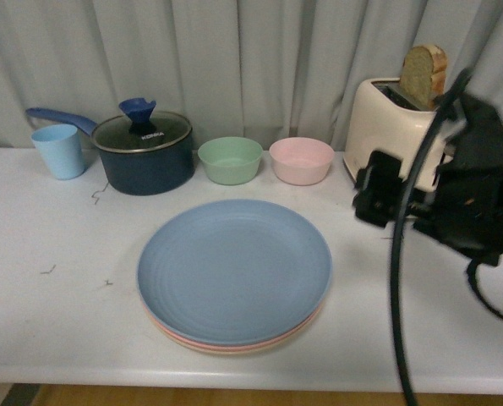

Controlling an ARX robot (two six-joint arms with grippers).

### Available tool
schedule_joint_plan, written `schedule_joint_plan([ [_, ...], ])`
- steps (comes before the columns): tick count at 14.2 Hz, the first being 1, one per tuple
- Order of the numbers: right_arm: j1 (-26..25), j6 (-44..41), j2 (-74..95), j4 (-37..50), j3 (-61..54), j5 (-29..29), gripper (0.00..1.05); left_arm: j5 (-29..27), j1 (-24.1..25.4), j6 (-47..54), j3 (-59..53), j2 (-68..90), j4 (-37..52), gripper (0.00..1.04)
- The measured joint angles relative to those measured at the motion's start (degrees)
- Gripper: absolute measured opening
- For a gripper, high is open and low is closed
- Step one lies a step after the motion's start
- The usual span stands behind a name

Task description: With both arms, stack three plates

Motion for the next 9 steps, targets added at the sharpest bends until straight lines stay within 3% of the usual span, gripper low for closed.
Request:
schedule_joint_plan([
  [1,0.2,-1.7,-0.9,6.7,-0.7,2.2,0.97,0.0,0.0,0.0,0.0,0.0,0.0,0.98],
  [2,0.5,-8.3,1.6,25.9,-5.9,11.3,0.85,0.2,0.0,0.0,0.0,0.0,0.0,0.98],
  [3,0.3,-15.2,1.8,35.9,-13.7,15.6,0.74,-0.1,0.0,0.0,0.0,0.0,0.0,0.98],
  [5,-3.2,-22.8,-4.9,50.4,-23.9,15.6,0.49,-0.2,0.0,0.0,0.0,0.0,0.0,0.98],
  [8,-6.0,-24.8,-16.0,48.9,-33.6,12.5,0.10,0.0,0.0,0.0,0.0,0.0,0.0,0.98],
  [9,-6.9,-25.4,-19.0,46.6,-35.9,11.5,0.02,0.0,0.0,0.0,0.0,0.0,0.0,0.98],
])
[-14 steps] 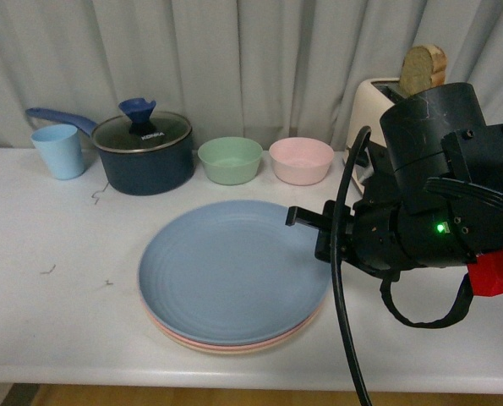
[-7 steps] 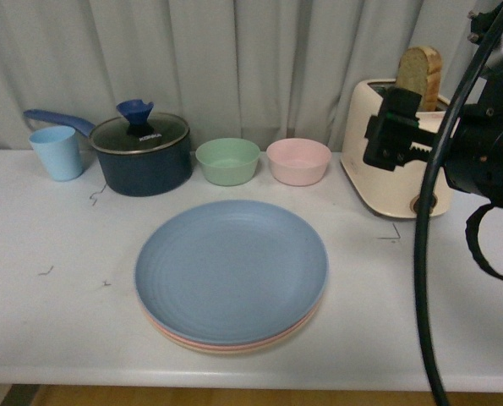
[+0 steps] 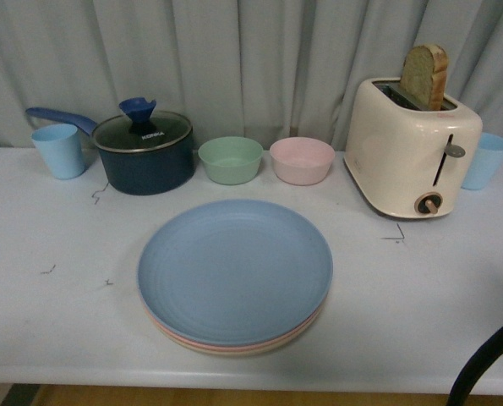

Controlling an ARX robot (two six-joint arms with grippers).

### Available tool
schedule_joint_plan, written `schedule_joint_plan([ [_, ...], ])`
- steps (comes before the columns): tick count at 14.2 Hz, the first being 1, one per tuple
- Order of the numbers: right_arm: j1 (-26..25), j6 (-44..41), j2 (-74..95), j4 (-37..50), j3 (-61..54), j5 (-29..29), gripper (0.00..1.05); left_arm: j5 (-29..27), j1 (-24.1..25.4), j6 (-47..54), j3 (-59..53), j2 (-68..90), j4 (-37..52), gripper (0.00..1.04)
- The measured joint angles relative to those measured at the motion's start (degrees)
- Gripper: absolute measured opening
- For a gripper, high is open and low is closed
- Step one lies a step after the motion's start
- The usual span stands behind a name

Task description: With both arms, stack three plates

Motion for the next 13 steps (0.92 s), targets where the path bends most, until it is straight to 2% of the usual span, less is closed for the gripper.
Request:
schedule_joint_plan([
  [2,-1.8,-0.1,-12.4,-5.2,-2.5,-1.2,0.02,0.0,0.0,0.0,0.0,0.0,0.0,0.98],
  [4,-2.9,-0.1,-17.9,-9.8,-6.2,-2.7,0.02,0.0,0.0,0.0,0.0,0.0,0.0,0.98],
  [6,-7.1,-0.1,-25.6,-14.0,-8.3,-6.8,0.02,0.0,0.0,0.0,0.0,0.0,0.0,0.98],
  [7,-8.0,-0.1,-29.5,-16.8,-9.4,-6.7,0.02,0.0,0.0,0.0,0.0,0.0,0.0,0.98],
  [10,-7.9,-0.1,-38.6,-24.1,-11.3,-7.2,0.02,0.0,0.0,0.0,0.0,0.0,0.0,0.98],
  [11,-7.9,-0.1,-46.0,-30.7,-12.3,-7.2,0.02,0.0,0.0,0.0,0.0,0.0,0.0,0.98],
  [13,-7.9,-0.1,-51.4,-35.3,-12.4,-7.2,0.02,0.0,0.0,0.0,0.0,0.0,0.0,0.98],
])
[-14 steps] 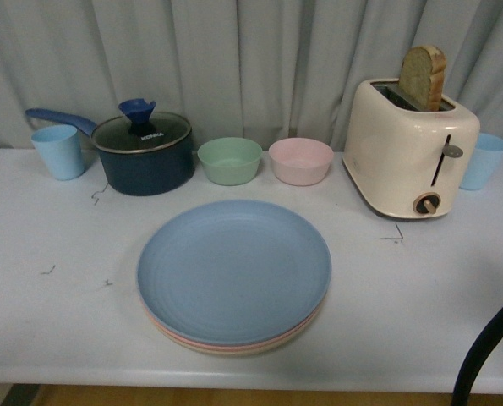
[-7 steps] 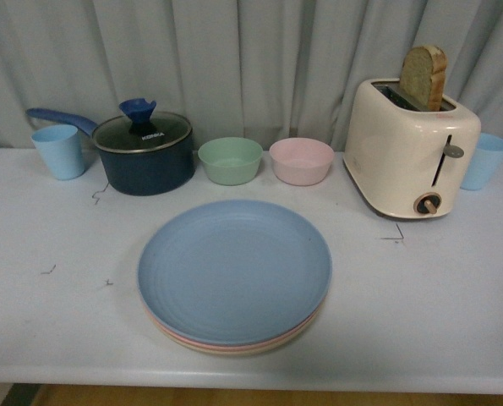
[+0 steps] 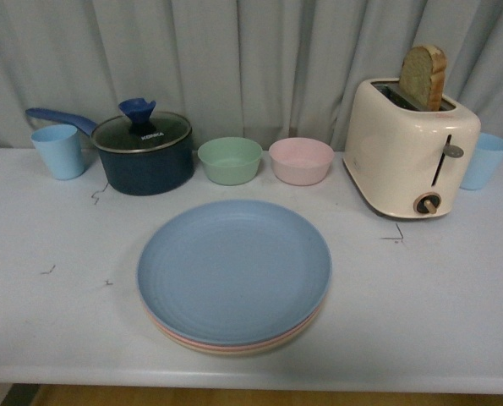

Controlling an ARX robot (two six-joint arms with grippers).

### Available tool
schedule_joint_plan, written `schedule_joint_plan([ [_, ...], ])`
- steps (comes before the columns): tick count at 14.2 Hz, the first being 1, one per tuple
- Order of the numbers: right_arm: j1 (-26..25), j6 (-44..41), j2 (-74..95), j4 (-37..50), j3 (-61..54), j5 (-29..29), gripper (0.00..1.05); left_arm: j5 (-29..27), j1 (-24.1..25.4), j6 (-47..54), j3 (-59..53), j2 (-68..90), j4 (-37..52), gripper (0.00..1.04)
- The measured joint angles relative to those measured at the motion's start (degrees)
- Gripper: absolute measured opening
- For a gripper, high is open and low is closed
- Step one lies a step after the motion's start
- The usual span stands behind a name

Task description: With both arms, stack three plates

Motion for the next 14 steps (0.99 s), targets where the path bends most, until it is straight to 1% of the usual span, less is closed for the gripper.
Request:
schedule_joint_plan([
  [2,0.0,0.0,-6.8,-6.3,0.0,0.0,0.02,0.0,0.0,0.0,0.0,0.0,0.0,0.98],
  [5,0.0,0.0,-13.1,-12.4,0.0,0.0,0.02,0.0,0.0,0.0,0.0,0.0,0.0,0.98],
  [10,0.0,0.0,-20.6,-19.7,0.0,0.0,0.02,0.0,0.0,0.0,0.0,0.0,0.0,0.98],
  [14,0.0,0.0,-24.7,-23.8,0.0,0.0,0.02,0.0,0.0,0.0,0.0,0.0,0.0,0.98],
])
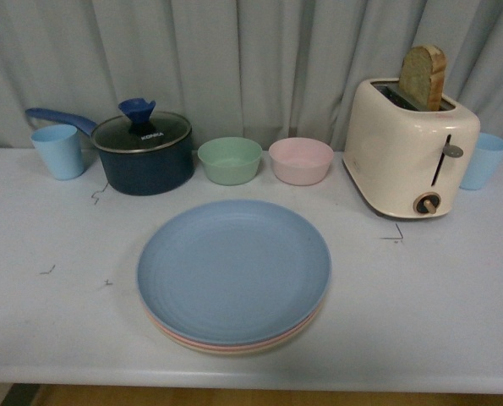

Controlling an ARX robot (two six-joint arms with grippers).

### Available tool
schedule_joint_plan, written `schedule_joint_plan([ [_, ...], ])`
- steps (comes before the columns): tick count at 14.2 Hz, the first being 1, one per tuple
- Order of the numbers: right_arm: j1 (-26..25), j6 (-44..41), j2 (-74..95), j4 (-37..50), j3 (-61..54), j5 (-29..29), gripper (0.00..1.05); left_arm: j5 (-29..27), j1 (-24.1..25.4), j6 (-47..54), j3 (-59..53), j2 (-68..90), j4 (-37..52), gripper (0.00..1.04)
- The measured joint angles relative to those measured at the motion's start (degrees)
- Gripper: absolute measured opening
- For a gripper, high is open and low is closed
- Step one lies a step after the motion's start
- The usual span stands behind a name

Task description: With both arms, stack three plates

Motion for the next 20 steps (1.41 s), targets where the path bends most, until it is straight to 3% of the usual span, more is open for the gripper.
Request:
schedule_joint_plan([
  [2,0.0,0.0,-9.1,-10.3,0.0,-0.1,0.02,0.0,0.0,0.0,0.0,0.0,0.0,0.98],
  [4,0.0,0.0,-9.7,-10.2,0.0,-0.1,0.02,0.0,0.0,0.0,0.0,0.0,0.0,0.98],
  [10,0.0,0.0,-9.7,-10.2,0.0,-0.1,0.55,0.0,0.0,0.0,0.0,0.0,0.0,0.98],
  [16,0.0,0.0,-9.7,-10.2,0.0,-0.1,0.99,0.0,0.0,0.0,0.0,0.0,0.0,0.98],
  [20,0.0,0.0,-9.7,-10.2,0.0,-0.1,0.98,0.0,0.0,0.0,0.0,0.0,0.0,0.98],
])
